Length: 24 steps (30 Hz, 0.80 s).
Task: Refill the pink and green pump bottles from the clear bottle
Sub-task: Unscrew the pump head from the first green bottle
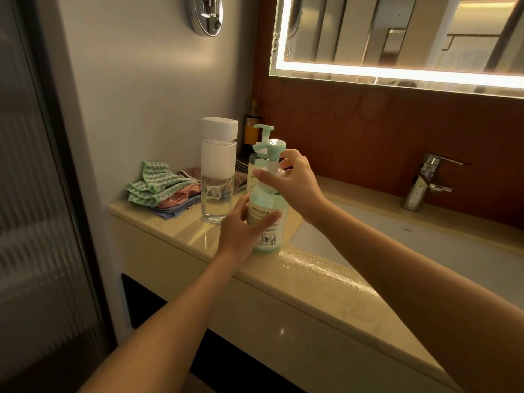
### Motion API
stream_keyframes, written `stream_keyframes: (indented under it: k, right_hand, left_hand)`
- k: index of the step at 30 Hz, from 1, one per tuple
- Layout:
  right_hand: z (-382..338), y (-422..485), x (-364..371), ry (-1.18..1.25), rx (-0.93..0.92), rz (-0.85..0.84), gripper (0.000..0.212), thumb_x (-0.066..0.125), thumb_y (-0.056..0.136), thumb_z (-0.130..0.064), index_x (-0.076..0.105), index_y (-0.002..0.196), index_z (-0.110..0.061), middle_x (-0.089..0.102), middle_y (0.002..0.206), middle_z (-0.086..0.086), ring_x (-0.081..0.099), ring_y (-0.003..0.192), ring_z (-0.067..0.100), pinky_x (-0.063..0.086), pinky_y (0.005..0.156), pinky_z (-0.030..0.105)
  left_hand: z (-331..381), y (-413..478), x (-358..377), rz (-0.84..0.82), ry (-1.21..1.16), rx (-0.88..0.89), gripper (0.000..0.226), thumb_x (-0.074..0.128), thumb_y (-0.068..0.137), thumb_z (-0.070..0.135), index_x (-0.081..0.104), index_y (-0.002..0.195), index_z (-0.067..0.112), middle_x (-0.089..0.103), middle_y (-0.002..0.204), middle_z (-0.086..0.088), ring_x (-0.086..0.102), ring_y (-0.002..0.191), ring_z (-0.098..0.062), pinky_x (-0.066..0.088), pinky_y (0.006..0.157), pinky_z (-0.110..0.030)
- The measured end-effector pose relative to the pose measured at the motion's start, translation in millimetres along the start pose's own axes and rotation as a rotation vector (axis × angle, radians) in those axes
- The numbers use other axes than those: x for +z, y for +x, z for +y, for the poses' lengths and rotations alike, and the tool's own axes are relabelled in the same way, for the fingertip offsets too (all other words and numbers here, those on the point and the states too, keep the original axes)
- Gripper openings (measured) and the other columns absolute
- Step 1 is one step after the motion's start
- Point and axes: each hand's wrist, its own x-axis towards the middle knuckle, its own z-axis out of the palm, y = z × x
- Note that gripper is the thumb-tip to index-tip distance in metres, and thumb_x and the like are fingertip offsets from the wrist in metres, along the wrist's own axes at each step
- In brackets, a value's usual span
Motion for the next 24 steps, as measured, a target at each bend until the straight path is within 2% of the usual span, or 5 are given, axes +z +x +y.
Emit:
stream_keyframes:
  k: [3,8,16,21,24]
  right_hand:
    - [0.9,0.4,2.8,-0.055,0.002,0.034,0.066,0.075,0.074,-0.03,0.042,0.129,-0.014,0.045,0.12,0.004,0.05,0.105,0.017,0.048,0.089,0.03]
    - [1.0,-1.0,1.0,0.165,0.068,-0.111,0.056,0.061,0.085,-0.011,0.036,0.134,-0.018,0.053,0.126,0.009,0.054,0.107,0.02,0.048,0.081,0.029]
    - [3.9,2.3,2.7,0.031,0.043,0.015,0.068,0.076,0.073,-0.027,0.04,0.13,-0.016,0.048,0.123,0.008,0.053,0.108,0.022,0.05,0.093,0.039]
    - [1.5,1.3,-1.8,0.195,0.089,-0.118,0.057,0.061,0.084,-0.01,0.037,0.135,-0.017,0.055,0.125,0.008,0.054,0.108,0.02,0.046,0.087,0.032]
    - [2.0,3.3,-3.0,0.189,0.094,-0.142,0.06,0.065,0.082,-0.015,0.037,0.135,-0.017,0.052,0.127,0.007,0.053,0.113,0.023,0.047,0.093,0.037]
  left_hand:
    - [-0.3,0.1,0.2,0.002,0.001,-0.002,0.055,0.073,0.072,0.039,0.051,0.122,0.029,0.059,0.099,0.018,0.054,0.091,0.007,0.043,0.069,-0.011]
    - [-0.9,-0.2,0.3,-0.003,-0.009,0.008,0.067,0.07,0.066,0.048,0.05,0.125,0.026,0.061,0.107,0.011,0.057,0.099,-0.004,0.046,0.074,-0.016]
    - [-2.0,0.9,-0.1,-0.003,0.001,0.011,0.055,0.071,0.072,0.04,0.051,0.121,0.027,0.06,0.105,0.012,0.056,0.096,-0.003,0.045,0.073,-0.014]
    - [-1.7,1.3,0.5,-0.002,-0.001,0.013,0.056,0.071,0.072,0.04,0.05,0.123,0.028,0.058,0.105,0.014,0.054,0.094,0.0,0.044,0.072,-0.012]
    - [-2.7,1.0,0.1,-0.004,-0.011,0.015,0.058,0.072,0.07,0.041,0.052,0.123,0.027,0.062,0.106,0.011,0.058,0.097,-0.003,0.047,0.074,-0.015]
